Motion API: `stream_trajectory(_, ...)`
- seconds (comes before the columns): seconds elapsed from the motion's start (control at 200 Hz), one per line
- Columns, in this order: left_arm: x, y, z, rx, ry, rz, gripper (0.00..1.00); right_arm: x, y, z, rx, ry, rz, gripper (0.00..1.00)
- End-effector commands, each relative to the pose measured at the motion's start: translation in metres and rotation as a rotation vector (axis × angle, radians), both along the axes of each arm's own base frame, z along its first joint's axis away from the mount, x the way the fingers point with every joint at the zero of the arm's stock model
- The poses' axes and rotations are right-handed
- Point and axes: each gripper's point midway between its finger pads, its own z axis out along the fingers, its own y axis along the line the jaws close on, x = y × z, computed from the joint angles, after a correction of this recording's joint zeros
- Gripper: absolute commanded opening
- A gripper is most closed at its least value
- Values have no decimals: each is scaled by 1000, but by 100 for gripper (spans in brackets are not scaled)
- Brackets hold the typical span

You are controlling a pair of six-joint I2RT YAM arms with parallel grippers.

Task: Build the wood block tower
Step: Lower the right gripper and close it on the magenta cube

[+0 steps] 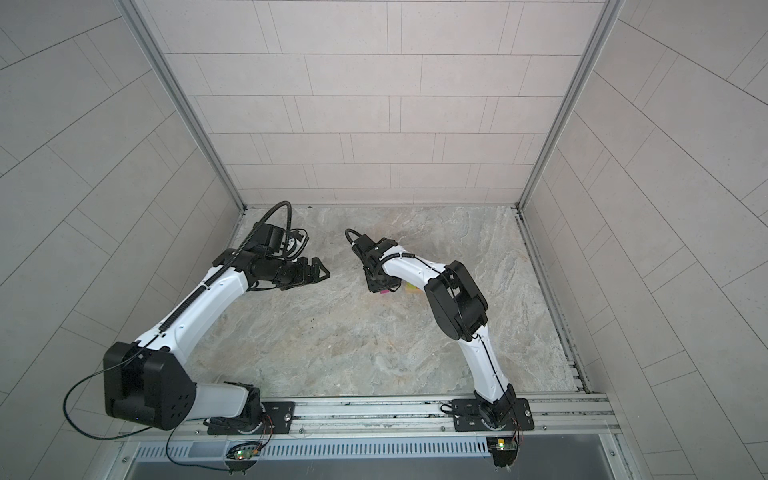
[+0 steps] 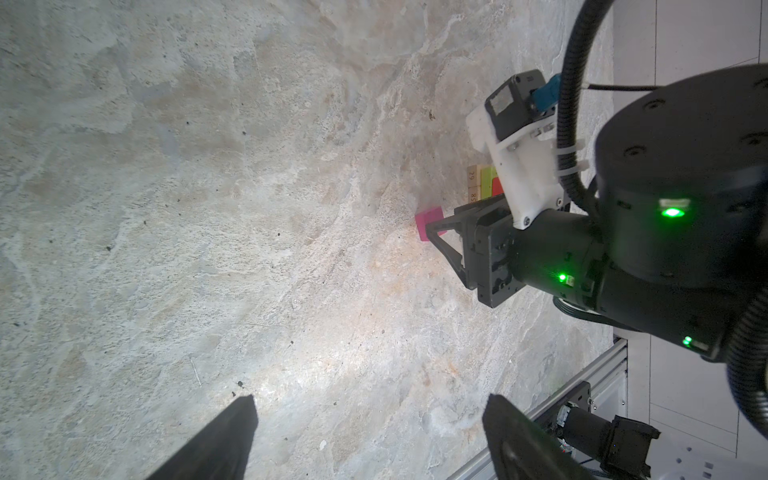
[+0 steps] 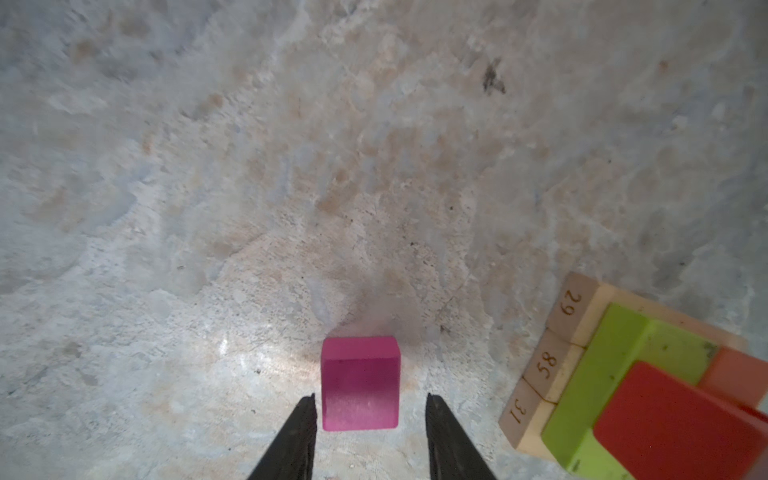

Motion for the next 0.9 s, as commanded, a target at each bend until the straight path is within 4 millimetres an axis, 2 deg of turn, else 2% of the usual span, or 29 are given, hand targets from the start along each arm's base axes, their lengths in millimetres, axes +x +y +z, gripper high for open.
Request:
stream_trajectory(0.0, -4, 1, 4, -6, -15, -3, 92, 1, 0, -3, -9, 16, 3, 43)
stream_trajectory(0.415, -5, 2, 3, -4, -10, -2, 92, 5, 0, -14, 5, 43, -6, 40)
stream_trajectory(0.896, -4, 2, 4, -5, -11, -2, 92, 6, -1, -11, 12, 46, -9, 35)
